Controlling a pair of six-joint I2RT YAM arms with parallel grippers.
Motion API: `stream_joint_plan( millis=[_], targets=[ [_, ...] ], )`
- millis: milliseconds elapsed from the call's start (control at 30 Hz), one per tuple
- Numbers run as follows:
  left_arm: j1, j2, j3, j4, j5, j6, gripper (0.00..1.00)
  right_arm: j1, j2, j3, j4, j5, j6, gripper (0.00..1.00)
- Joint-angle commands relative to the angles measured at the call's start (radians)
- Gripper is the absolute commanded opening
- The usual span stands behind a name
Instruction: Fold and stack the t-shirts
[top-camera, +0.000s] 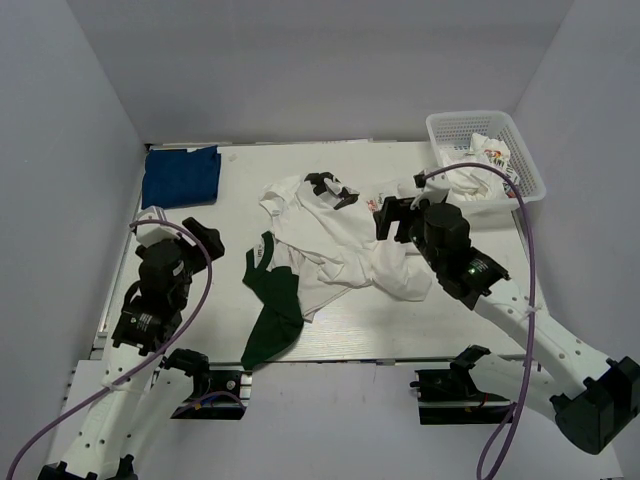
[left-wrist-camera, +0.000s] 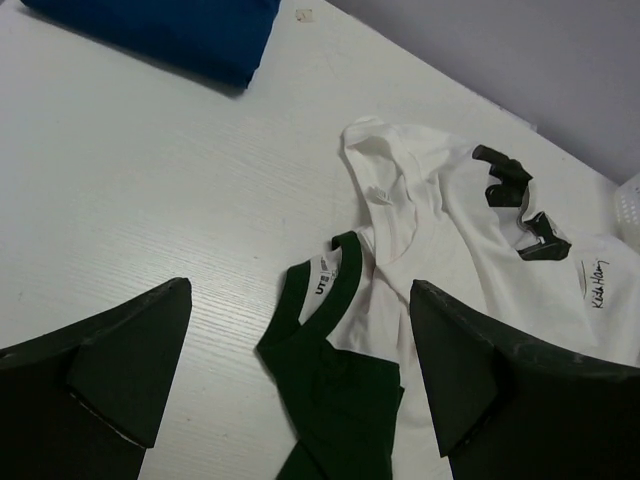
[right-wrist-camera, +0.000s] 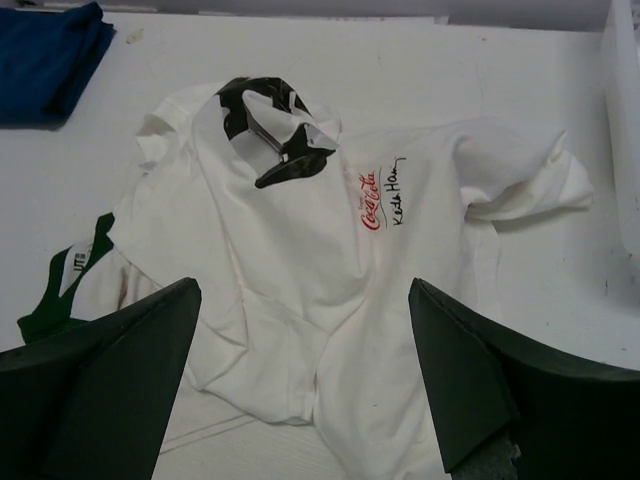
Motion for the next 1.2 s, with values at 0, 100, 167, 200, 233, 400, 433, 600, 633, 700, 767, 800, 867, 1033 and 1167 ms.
stream_joint_plan(
  millis=[0,100,167,200,233,400,433,600,633,700,767,800,867,1033,1167],
  targets=[
    [-0.001,-0.022,-0.016,0.063,0.027,0.008,1.0,0.0,0.015,-0.024,0.017,0.035,0.004,0.9],
    [-0.001,-0.022,-0.025,0.063,0.027,0.008,1.0,-0.004,0.113,-0.015,0.027,0.138,-0.013,0.9],
    [-0.001,-0.013,-0.034,0.073,0.038,0.008,1.0,-0.006,0.169,0.003,0.037,0.202,-0.017,0.9],
    [-0.001,-0.013,-0.034,0.073,0.038,0.008,1.0,-0.009,0.272,0.046,0.04,0.197,-0.026,0.9],
    [-0.001,-0.013,-0.034,0.082,0.038,0.008,1.0,-0.009,0.302,0.06,0.049,0.177,-0.077,0.9],
    [-0.001,-0.013,-0.062,0.103,0.056,0.008,1.0,-0.009,0.567,0.214,0.173,-0.044,-0.198,0.9],
    [-0.001,-0.013,-0.072,0.114,0.067,0.008,1.0,-0.011,0.627,0.238,0.175,-0.038,-0.207,0.9],
    [-0.001,-0.003,-0.081,0.132,0.076,0.017,1.0,-0.037,0.848,0.455,0.086,-0.036,-0.203,0.9],
    [-0.001,0.007,-0.091,0.132,0.067,0.017,1.0,-0.04,0.922,0.475,0.074,-0.081,-0.195,0.9],
    [-0.001,0.007,-0.091,0.132,0.067,0.017,1.0,-0.046,0.97,0.543,0.025,-0.11,-0.18,0.79],
    [-0.001,0.017,-0.091,0.132,0.067,0.026,1.0,-0.06,0.982,0.574,0.005,-0.159,-0.154,0.64],
    [-0.001,0.017,-0.091,0.132,0.067,0.026,1.0,-0.066,0.978,0.583,0.001,-0.179,-0.152,0.51],
    [-0.001,0.017,-0.091,0.132,0.057,0.026,1.0,-0.075,0.93,0.6,-0.011,-0.198,-0.174,0.32],
    [-0.001,-0.005,-0.101,0.123,0.035,0.003,1.0,-0.093,0.71,0.654,-0.028,-0.066,-0.194,0.0],
    [-0.001,-0.016,-0.111,0.123,0.026,0.003,1.0,-0.141,0.588,0.675,0.055,0.093,-0.282,0.0]
  ],
)
